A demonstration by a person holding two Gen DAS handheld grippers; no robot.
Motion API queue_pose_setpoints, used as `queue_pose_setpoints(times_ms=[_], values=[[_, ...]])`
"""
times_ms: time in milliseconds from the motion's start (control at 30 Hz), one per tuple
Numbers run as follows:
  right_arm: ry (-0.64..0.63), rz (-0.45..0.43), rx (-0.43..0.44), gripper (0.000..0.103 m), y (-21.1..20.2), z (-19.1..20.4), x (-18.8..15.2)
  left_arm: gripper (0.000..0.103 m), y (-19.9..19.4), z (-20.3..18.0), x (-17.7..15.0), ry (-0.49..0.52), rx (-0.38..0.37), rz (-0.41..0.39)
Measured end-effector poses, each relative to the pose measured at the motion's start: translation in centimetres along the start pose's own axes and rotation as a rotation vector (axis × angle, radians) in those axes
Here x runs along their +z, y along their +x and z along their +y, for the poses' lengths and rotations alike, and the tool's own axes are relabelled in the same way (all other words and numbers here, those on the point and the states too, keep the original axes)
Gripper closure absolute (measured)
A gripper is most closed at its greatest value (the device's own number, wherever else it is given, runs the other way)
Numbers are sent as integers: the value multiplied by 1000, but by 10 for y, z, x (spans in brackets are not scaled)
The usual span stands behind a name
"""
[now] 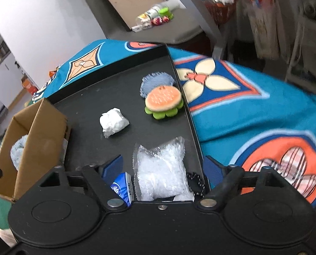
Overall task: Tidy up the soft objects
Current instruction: 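Grasp the clear plastic bag of white stuffing with the right gripper, then carry the plastic bag with the right gripper over the box and release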
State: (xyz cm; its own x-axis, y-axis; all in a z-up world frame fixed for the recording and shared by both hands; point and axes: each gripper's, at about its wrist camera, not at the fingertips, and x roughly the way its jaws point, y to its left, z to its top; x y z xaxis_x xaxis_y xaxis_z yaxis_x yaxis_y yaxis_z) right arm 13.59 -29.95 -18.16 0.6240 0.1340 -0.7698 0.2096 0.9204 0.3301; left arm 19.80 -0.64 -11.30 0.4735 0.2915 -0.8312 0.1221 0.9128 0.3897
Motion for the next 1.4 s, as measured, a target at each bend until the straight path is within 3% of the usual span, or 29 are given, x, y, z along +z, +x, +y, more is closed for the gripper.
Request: queue_pose_setpoints(times_ms=[67, 233, 267, 400, 700, 1100, 1400], values=[[5, 11, 10, 24, 4, -2, -1, 15, 0, -4, 1, 15, 14, 3], [4, 75, 53, 36, 16, -3, -5, 15, 0, -11, 4, 41, 32, 11], [4, 88, 52, 42, 18, -3, -6, 15, 0, -12, 4, 43, 35, 12], [26, 116, 79, 84, 22, -7, -7, 15, 2, -13, 6, 44, 44, 25], [15, 65, 122, 96, 10, -6, -6, 15, 3, -11, 8, 21, 45, 36], [2, 13, 127, 98, -6, 4, 4, 15, 5, 2, 4, -35, 16, 23], [-48, -49, 178, 98, -24, 42, 22, 15, 5, 11, 0, -72, -10, -1]])
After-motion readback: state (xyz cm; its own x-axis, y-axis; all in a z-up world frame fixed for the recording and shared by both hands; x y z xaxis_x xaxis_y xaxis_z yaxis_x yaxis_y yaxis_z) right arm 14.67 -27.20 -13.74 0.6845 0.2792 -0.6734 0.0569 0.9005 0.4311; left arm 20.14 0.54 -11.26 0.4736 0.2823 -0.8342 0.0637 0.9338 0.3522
